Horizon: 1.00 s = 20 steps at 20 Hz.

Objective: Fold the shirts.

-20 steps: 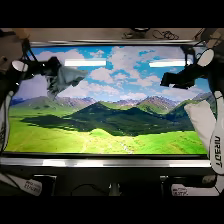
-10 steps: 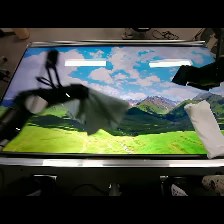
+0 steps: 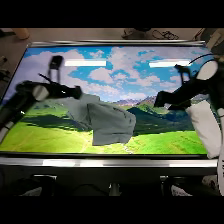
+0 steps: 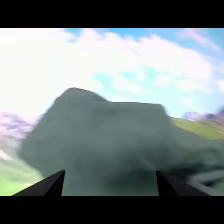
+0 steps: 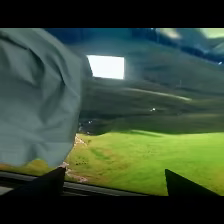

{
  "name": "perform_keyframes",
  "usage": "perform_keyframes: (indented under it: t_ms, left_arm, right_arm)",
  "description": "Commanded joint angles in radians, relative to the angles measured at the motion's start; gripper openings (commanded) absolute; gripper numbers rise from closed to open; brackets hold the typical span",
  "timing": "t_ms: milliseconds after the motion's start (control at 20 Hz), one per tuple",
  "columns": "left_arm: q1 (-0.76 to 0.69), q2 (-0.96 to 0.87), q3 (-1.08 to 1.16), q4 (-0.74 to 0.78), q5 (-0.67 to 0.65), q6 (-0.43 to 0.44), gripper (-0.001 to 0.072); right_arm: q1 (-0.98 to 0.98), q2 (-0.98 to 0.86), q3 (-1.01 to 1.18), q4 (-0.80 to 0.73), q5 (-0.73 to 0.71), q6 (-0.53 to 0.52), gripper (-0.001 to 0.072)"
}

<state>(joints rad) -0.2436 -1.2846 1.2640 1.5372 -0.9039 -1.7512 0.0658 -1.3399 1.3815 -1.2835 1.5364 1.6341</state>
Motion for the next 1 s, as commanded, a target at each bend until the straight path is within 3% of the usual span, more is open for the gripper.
perform_keyframes:
  t_ms: [0, 100, 250, 700, 750, 800, 850, 900, 950]
  left_arm:
    - [0.345, -0.062, 0.035, -0.135, -0.167, 0.043, 0.0713]
    - [0.44, -0.153, -0.005, -0.33, -0.2, 0.103, 0.0711]
    - [0.439, -0.269, -0.043, -0.523, -0.172, 0.159, 0.0711]
    - [0.259, -0.446, -0.043, -0.613, -0.087, 0.159, 0.07]
    - [0.251, -0.449, -0.043, -0.614, -0.082, 0.158, 0.0579]
    - [0.249, -0.451, -0.043, -0.614, -0.078, 0.158, 0.0401]
    - [0.249, -0.449, -0.043, -0.614, -0.076, 0.159, 0.0139]
    - [0.249, -0.441, -0.042, -0.614, -0.075, 0.175, 0.0034]
    - [0.249, -0.425, -0.043, -0.614, -0.075, 0.199, 0.0034]
  right_arm:
    - [0.101, -0.068, -0.134, 0.03, -0.055, -0.008, 0.0694]
    - [0.119, -0.097, -0.17, 0.065, -0.064, -0.008, 0.0693]
    - [0.117, -0.125, -0.213, 0.072, -0.108, 0.005, 0.0692]
    - [0.126, -0.237, -0.227, 0.203, -0.181, -0.003, 0.0704]
    - [0.132, -0.255, -0.227, 0.21, -0.187, -0.005, 0.0705]
    - [0.145, -0.277, -0.227, 0.23, -0.191, -0.006, 0.0705]
    - [0.159, -0.296, -0.227, 0.261, -0.201, -0.016, 0.0704]
    - [0.177, -0.313, -0.228, 0.291, -0.217, -0.027, 0.0703]
    - [0.2, -0.327, -0.229, 0.307, -0.233, -0.035, 0.0701]
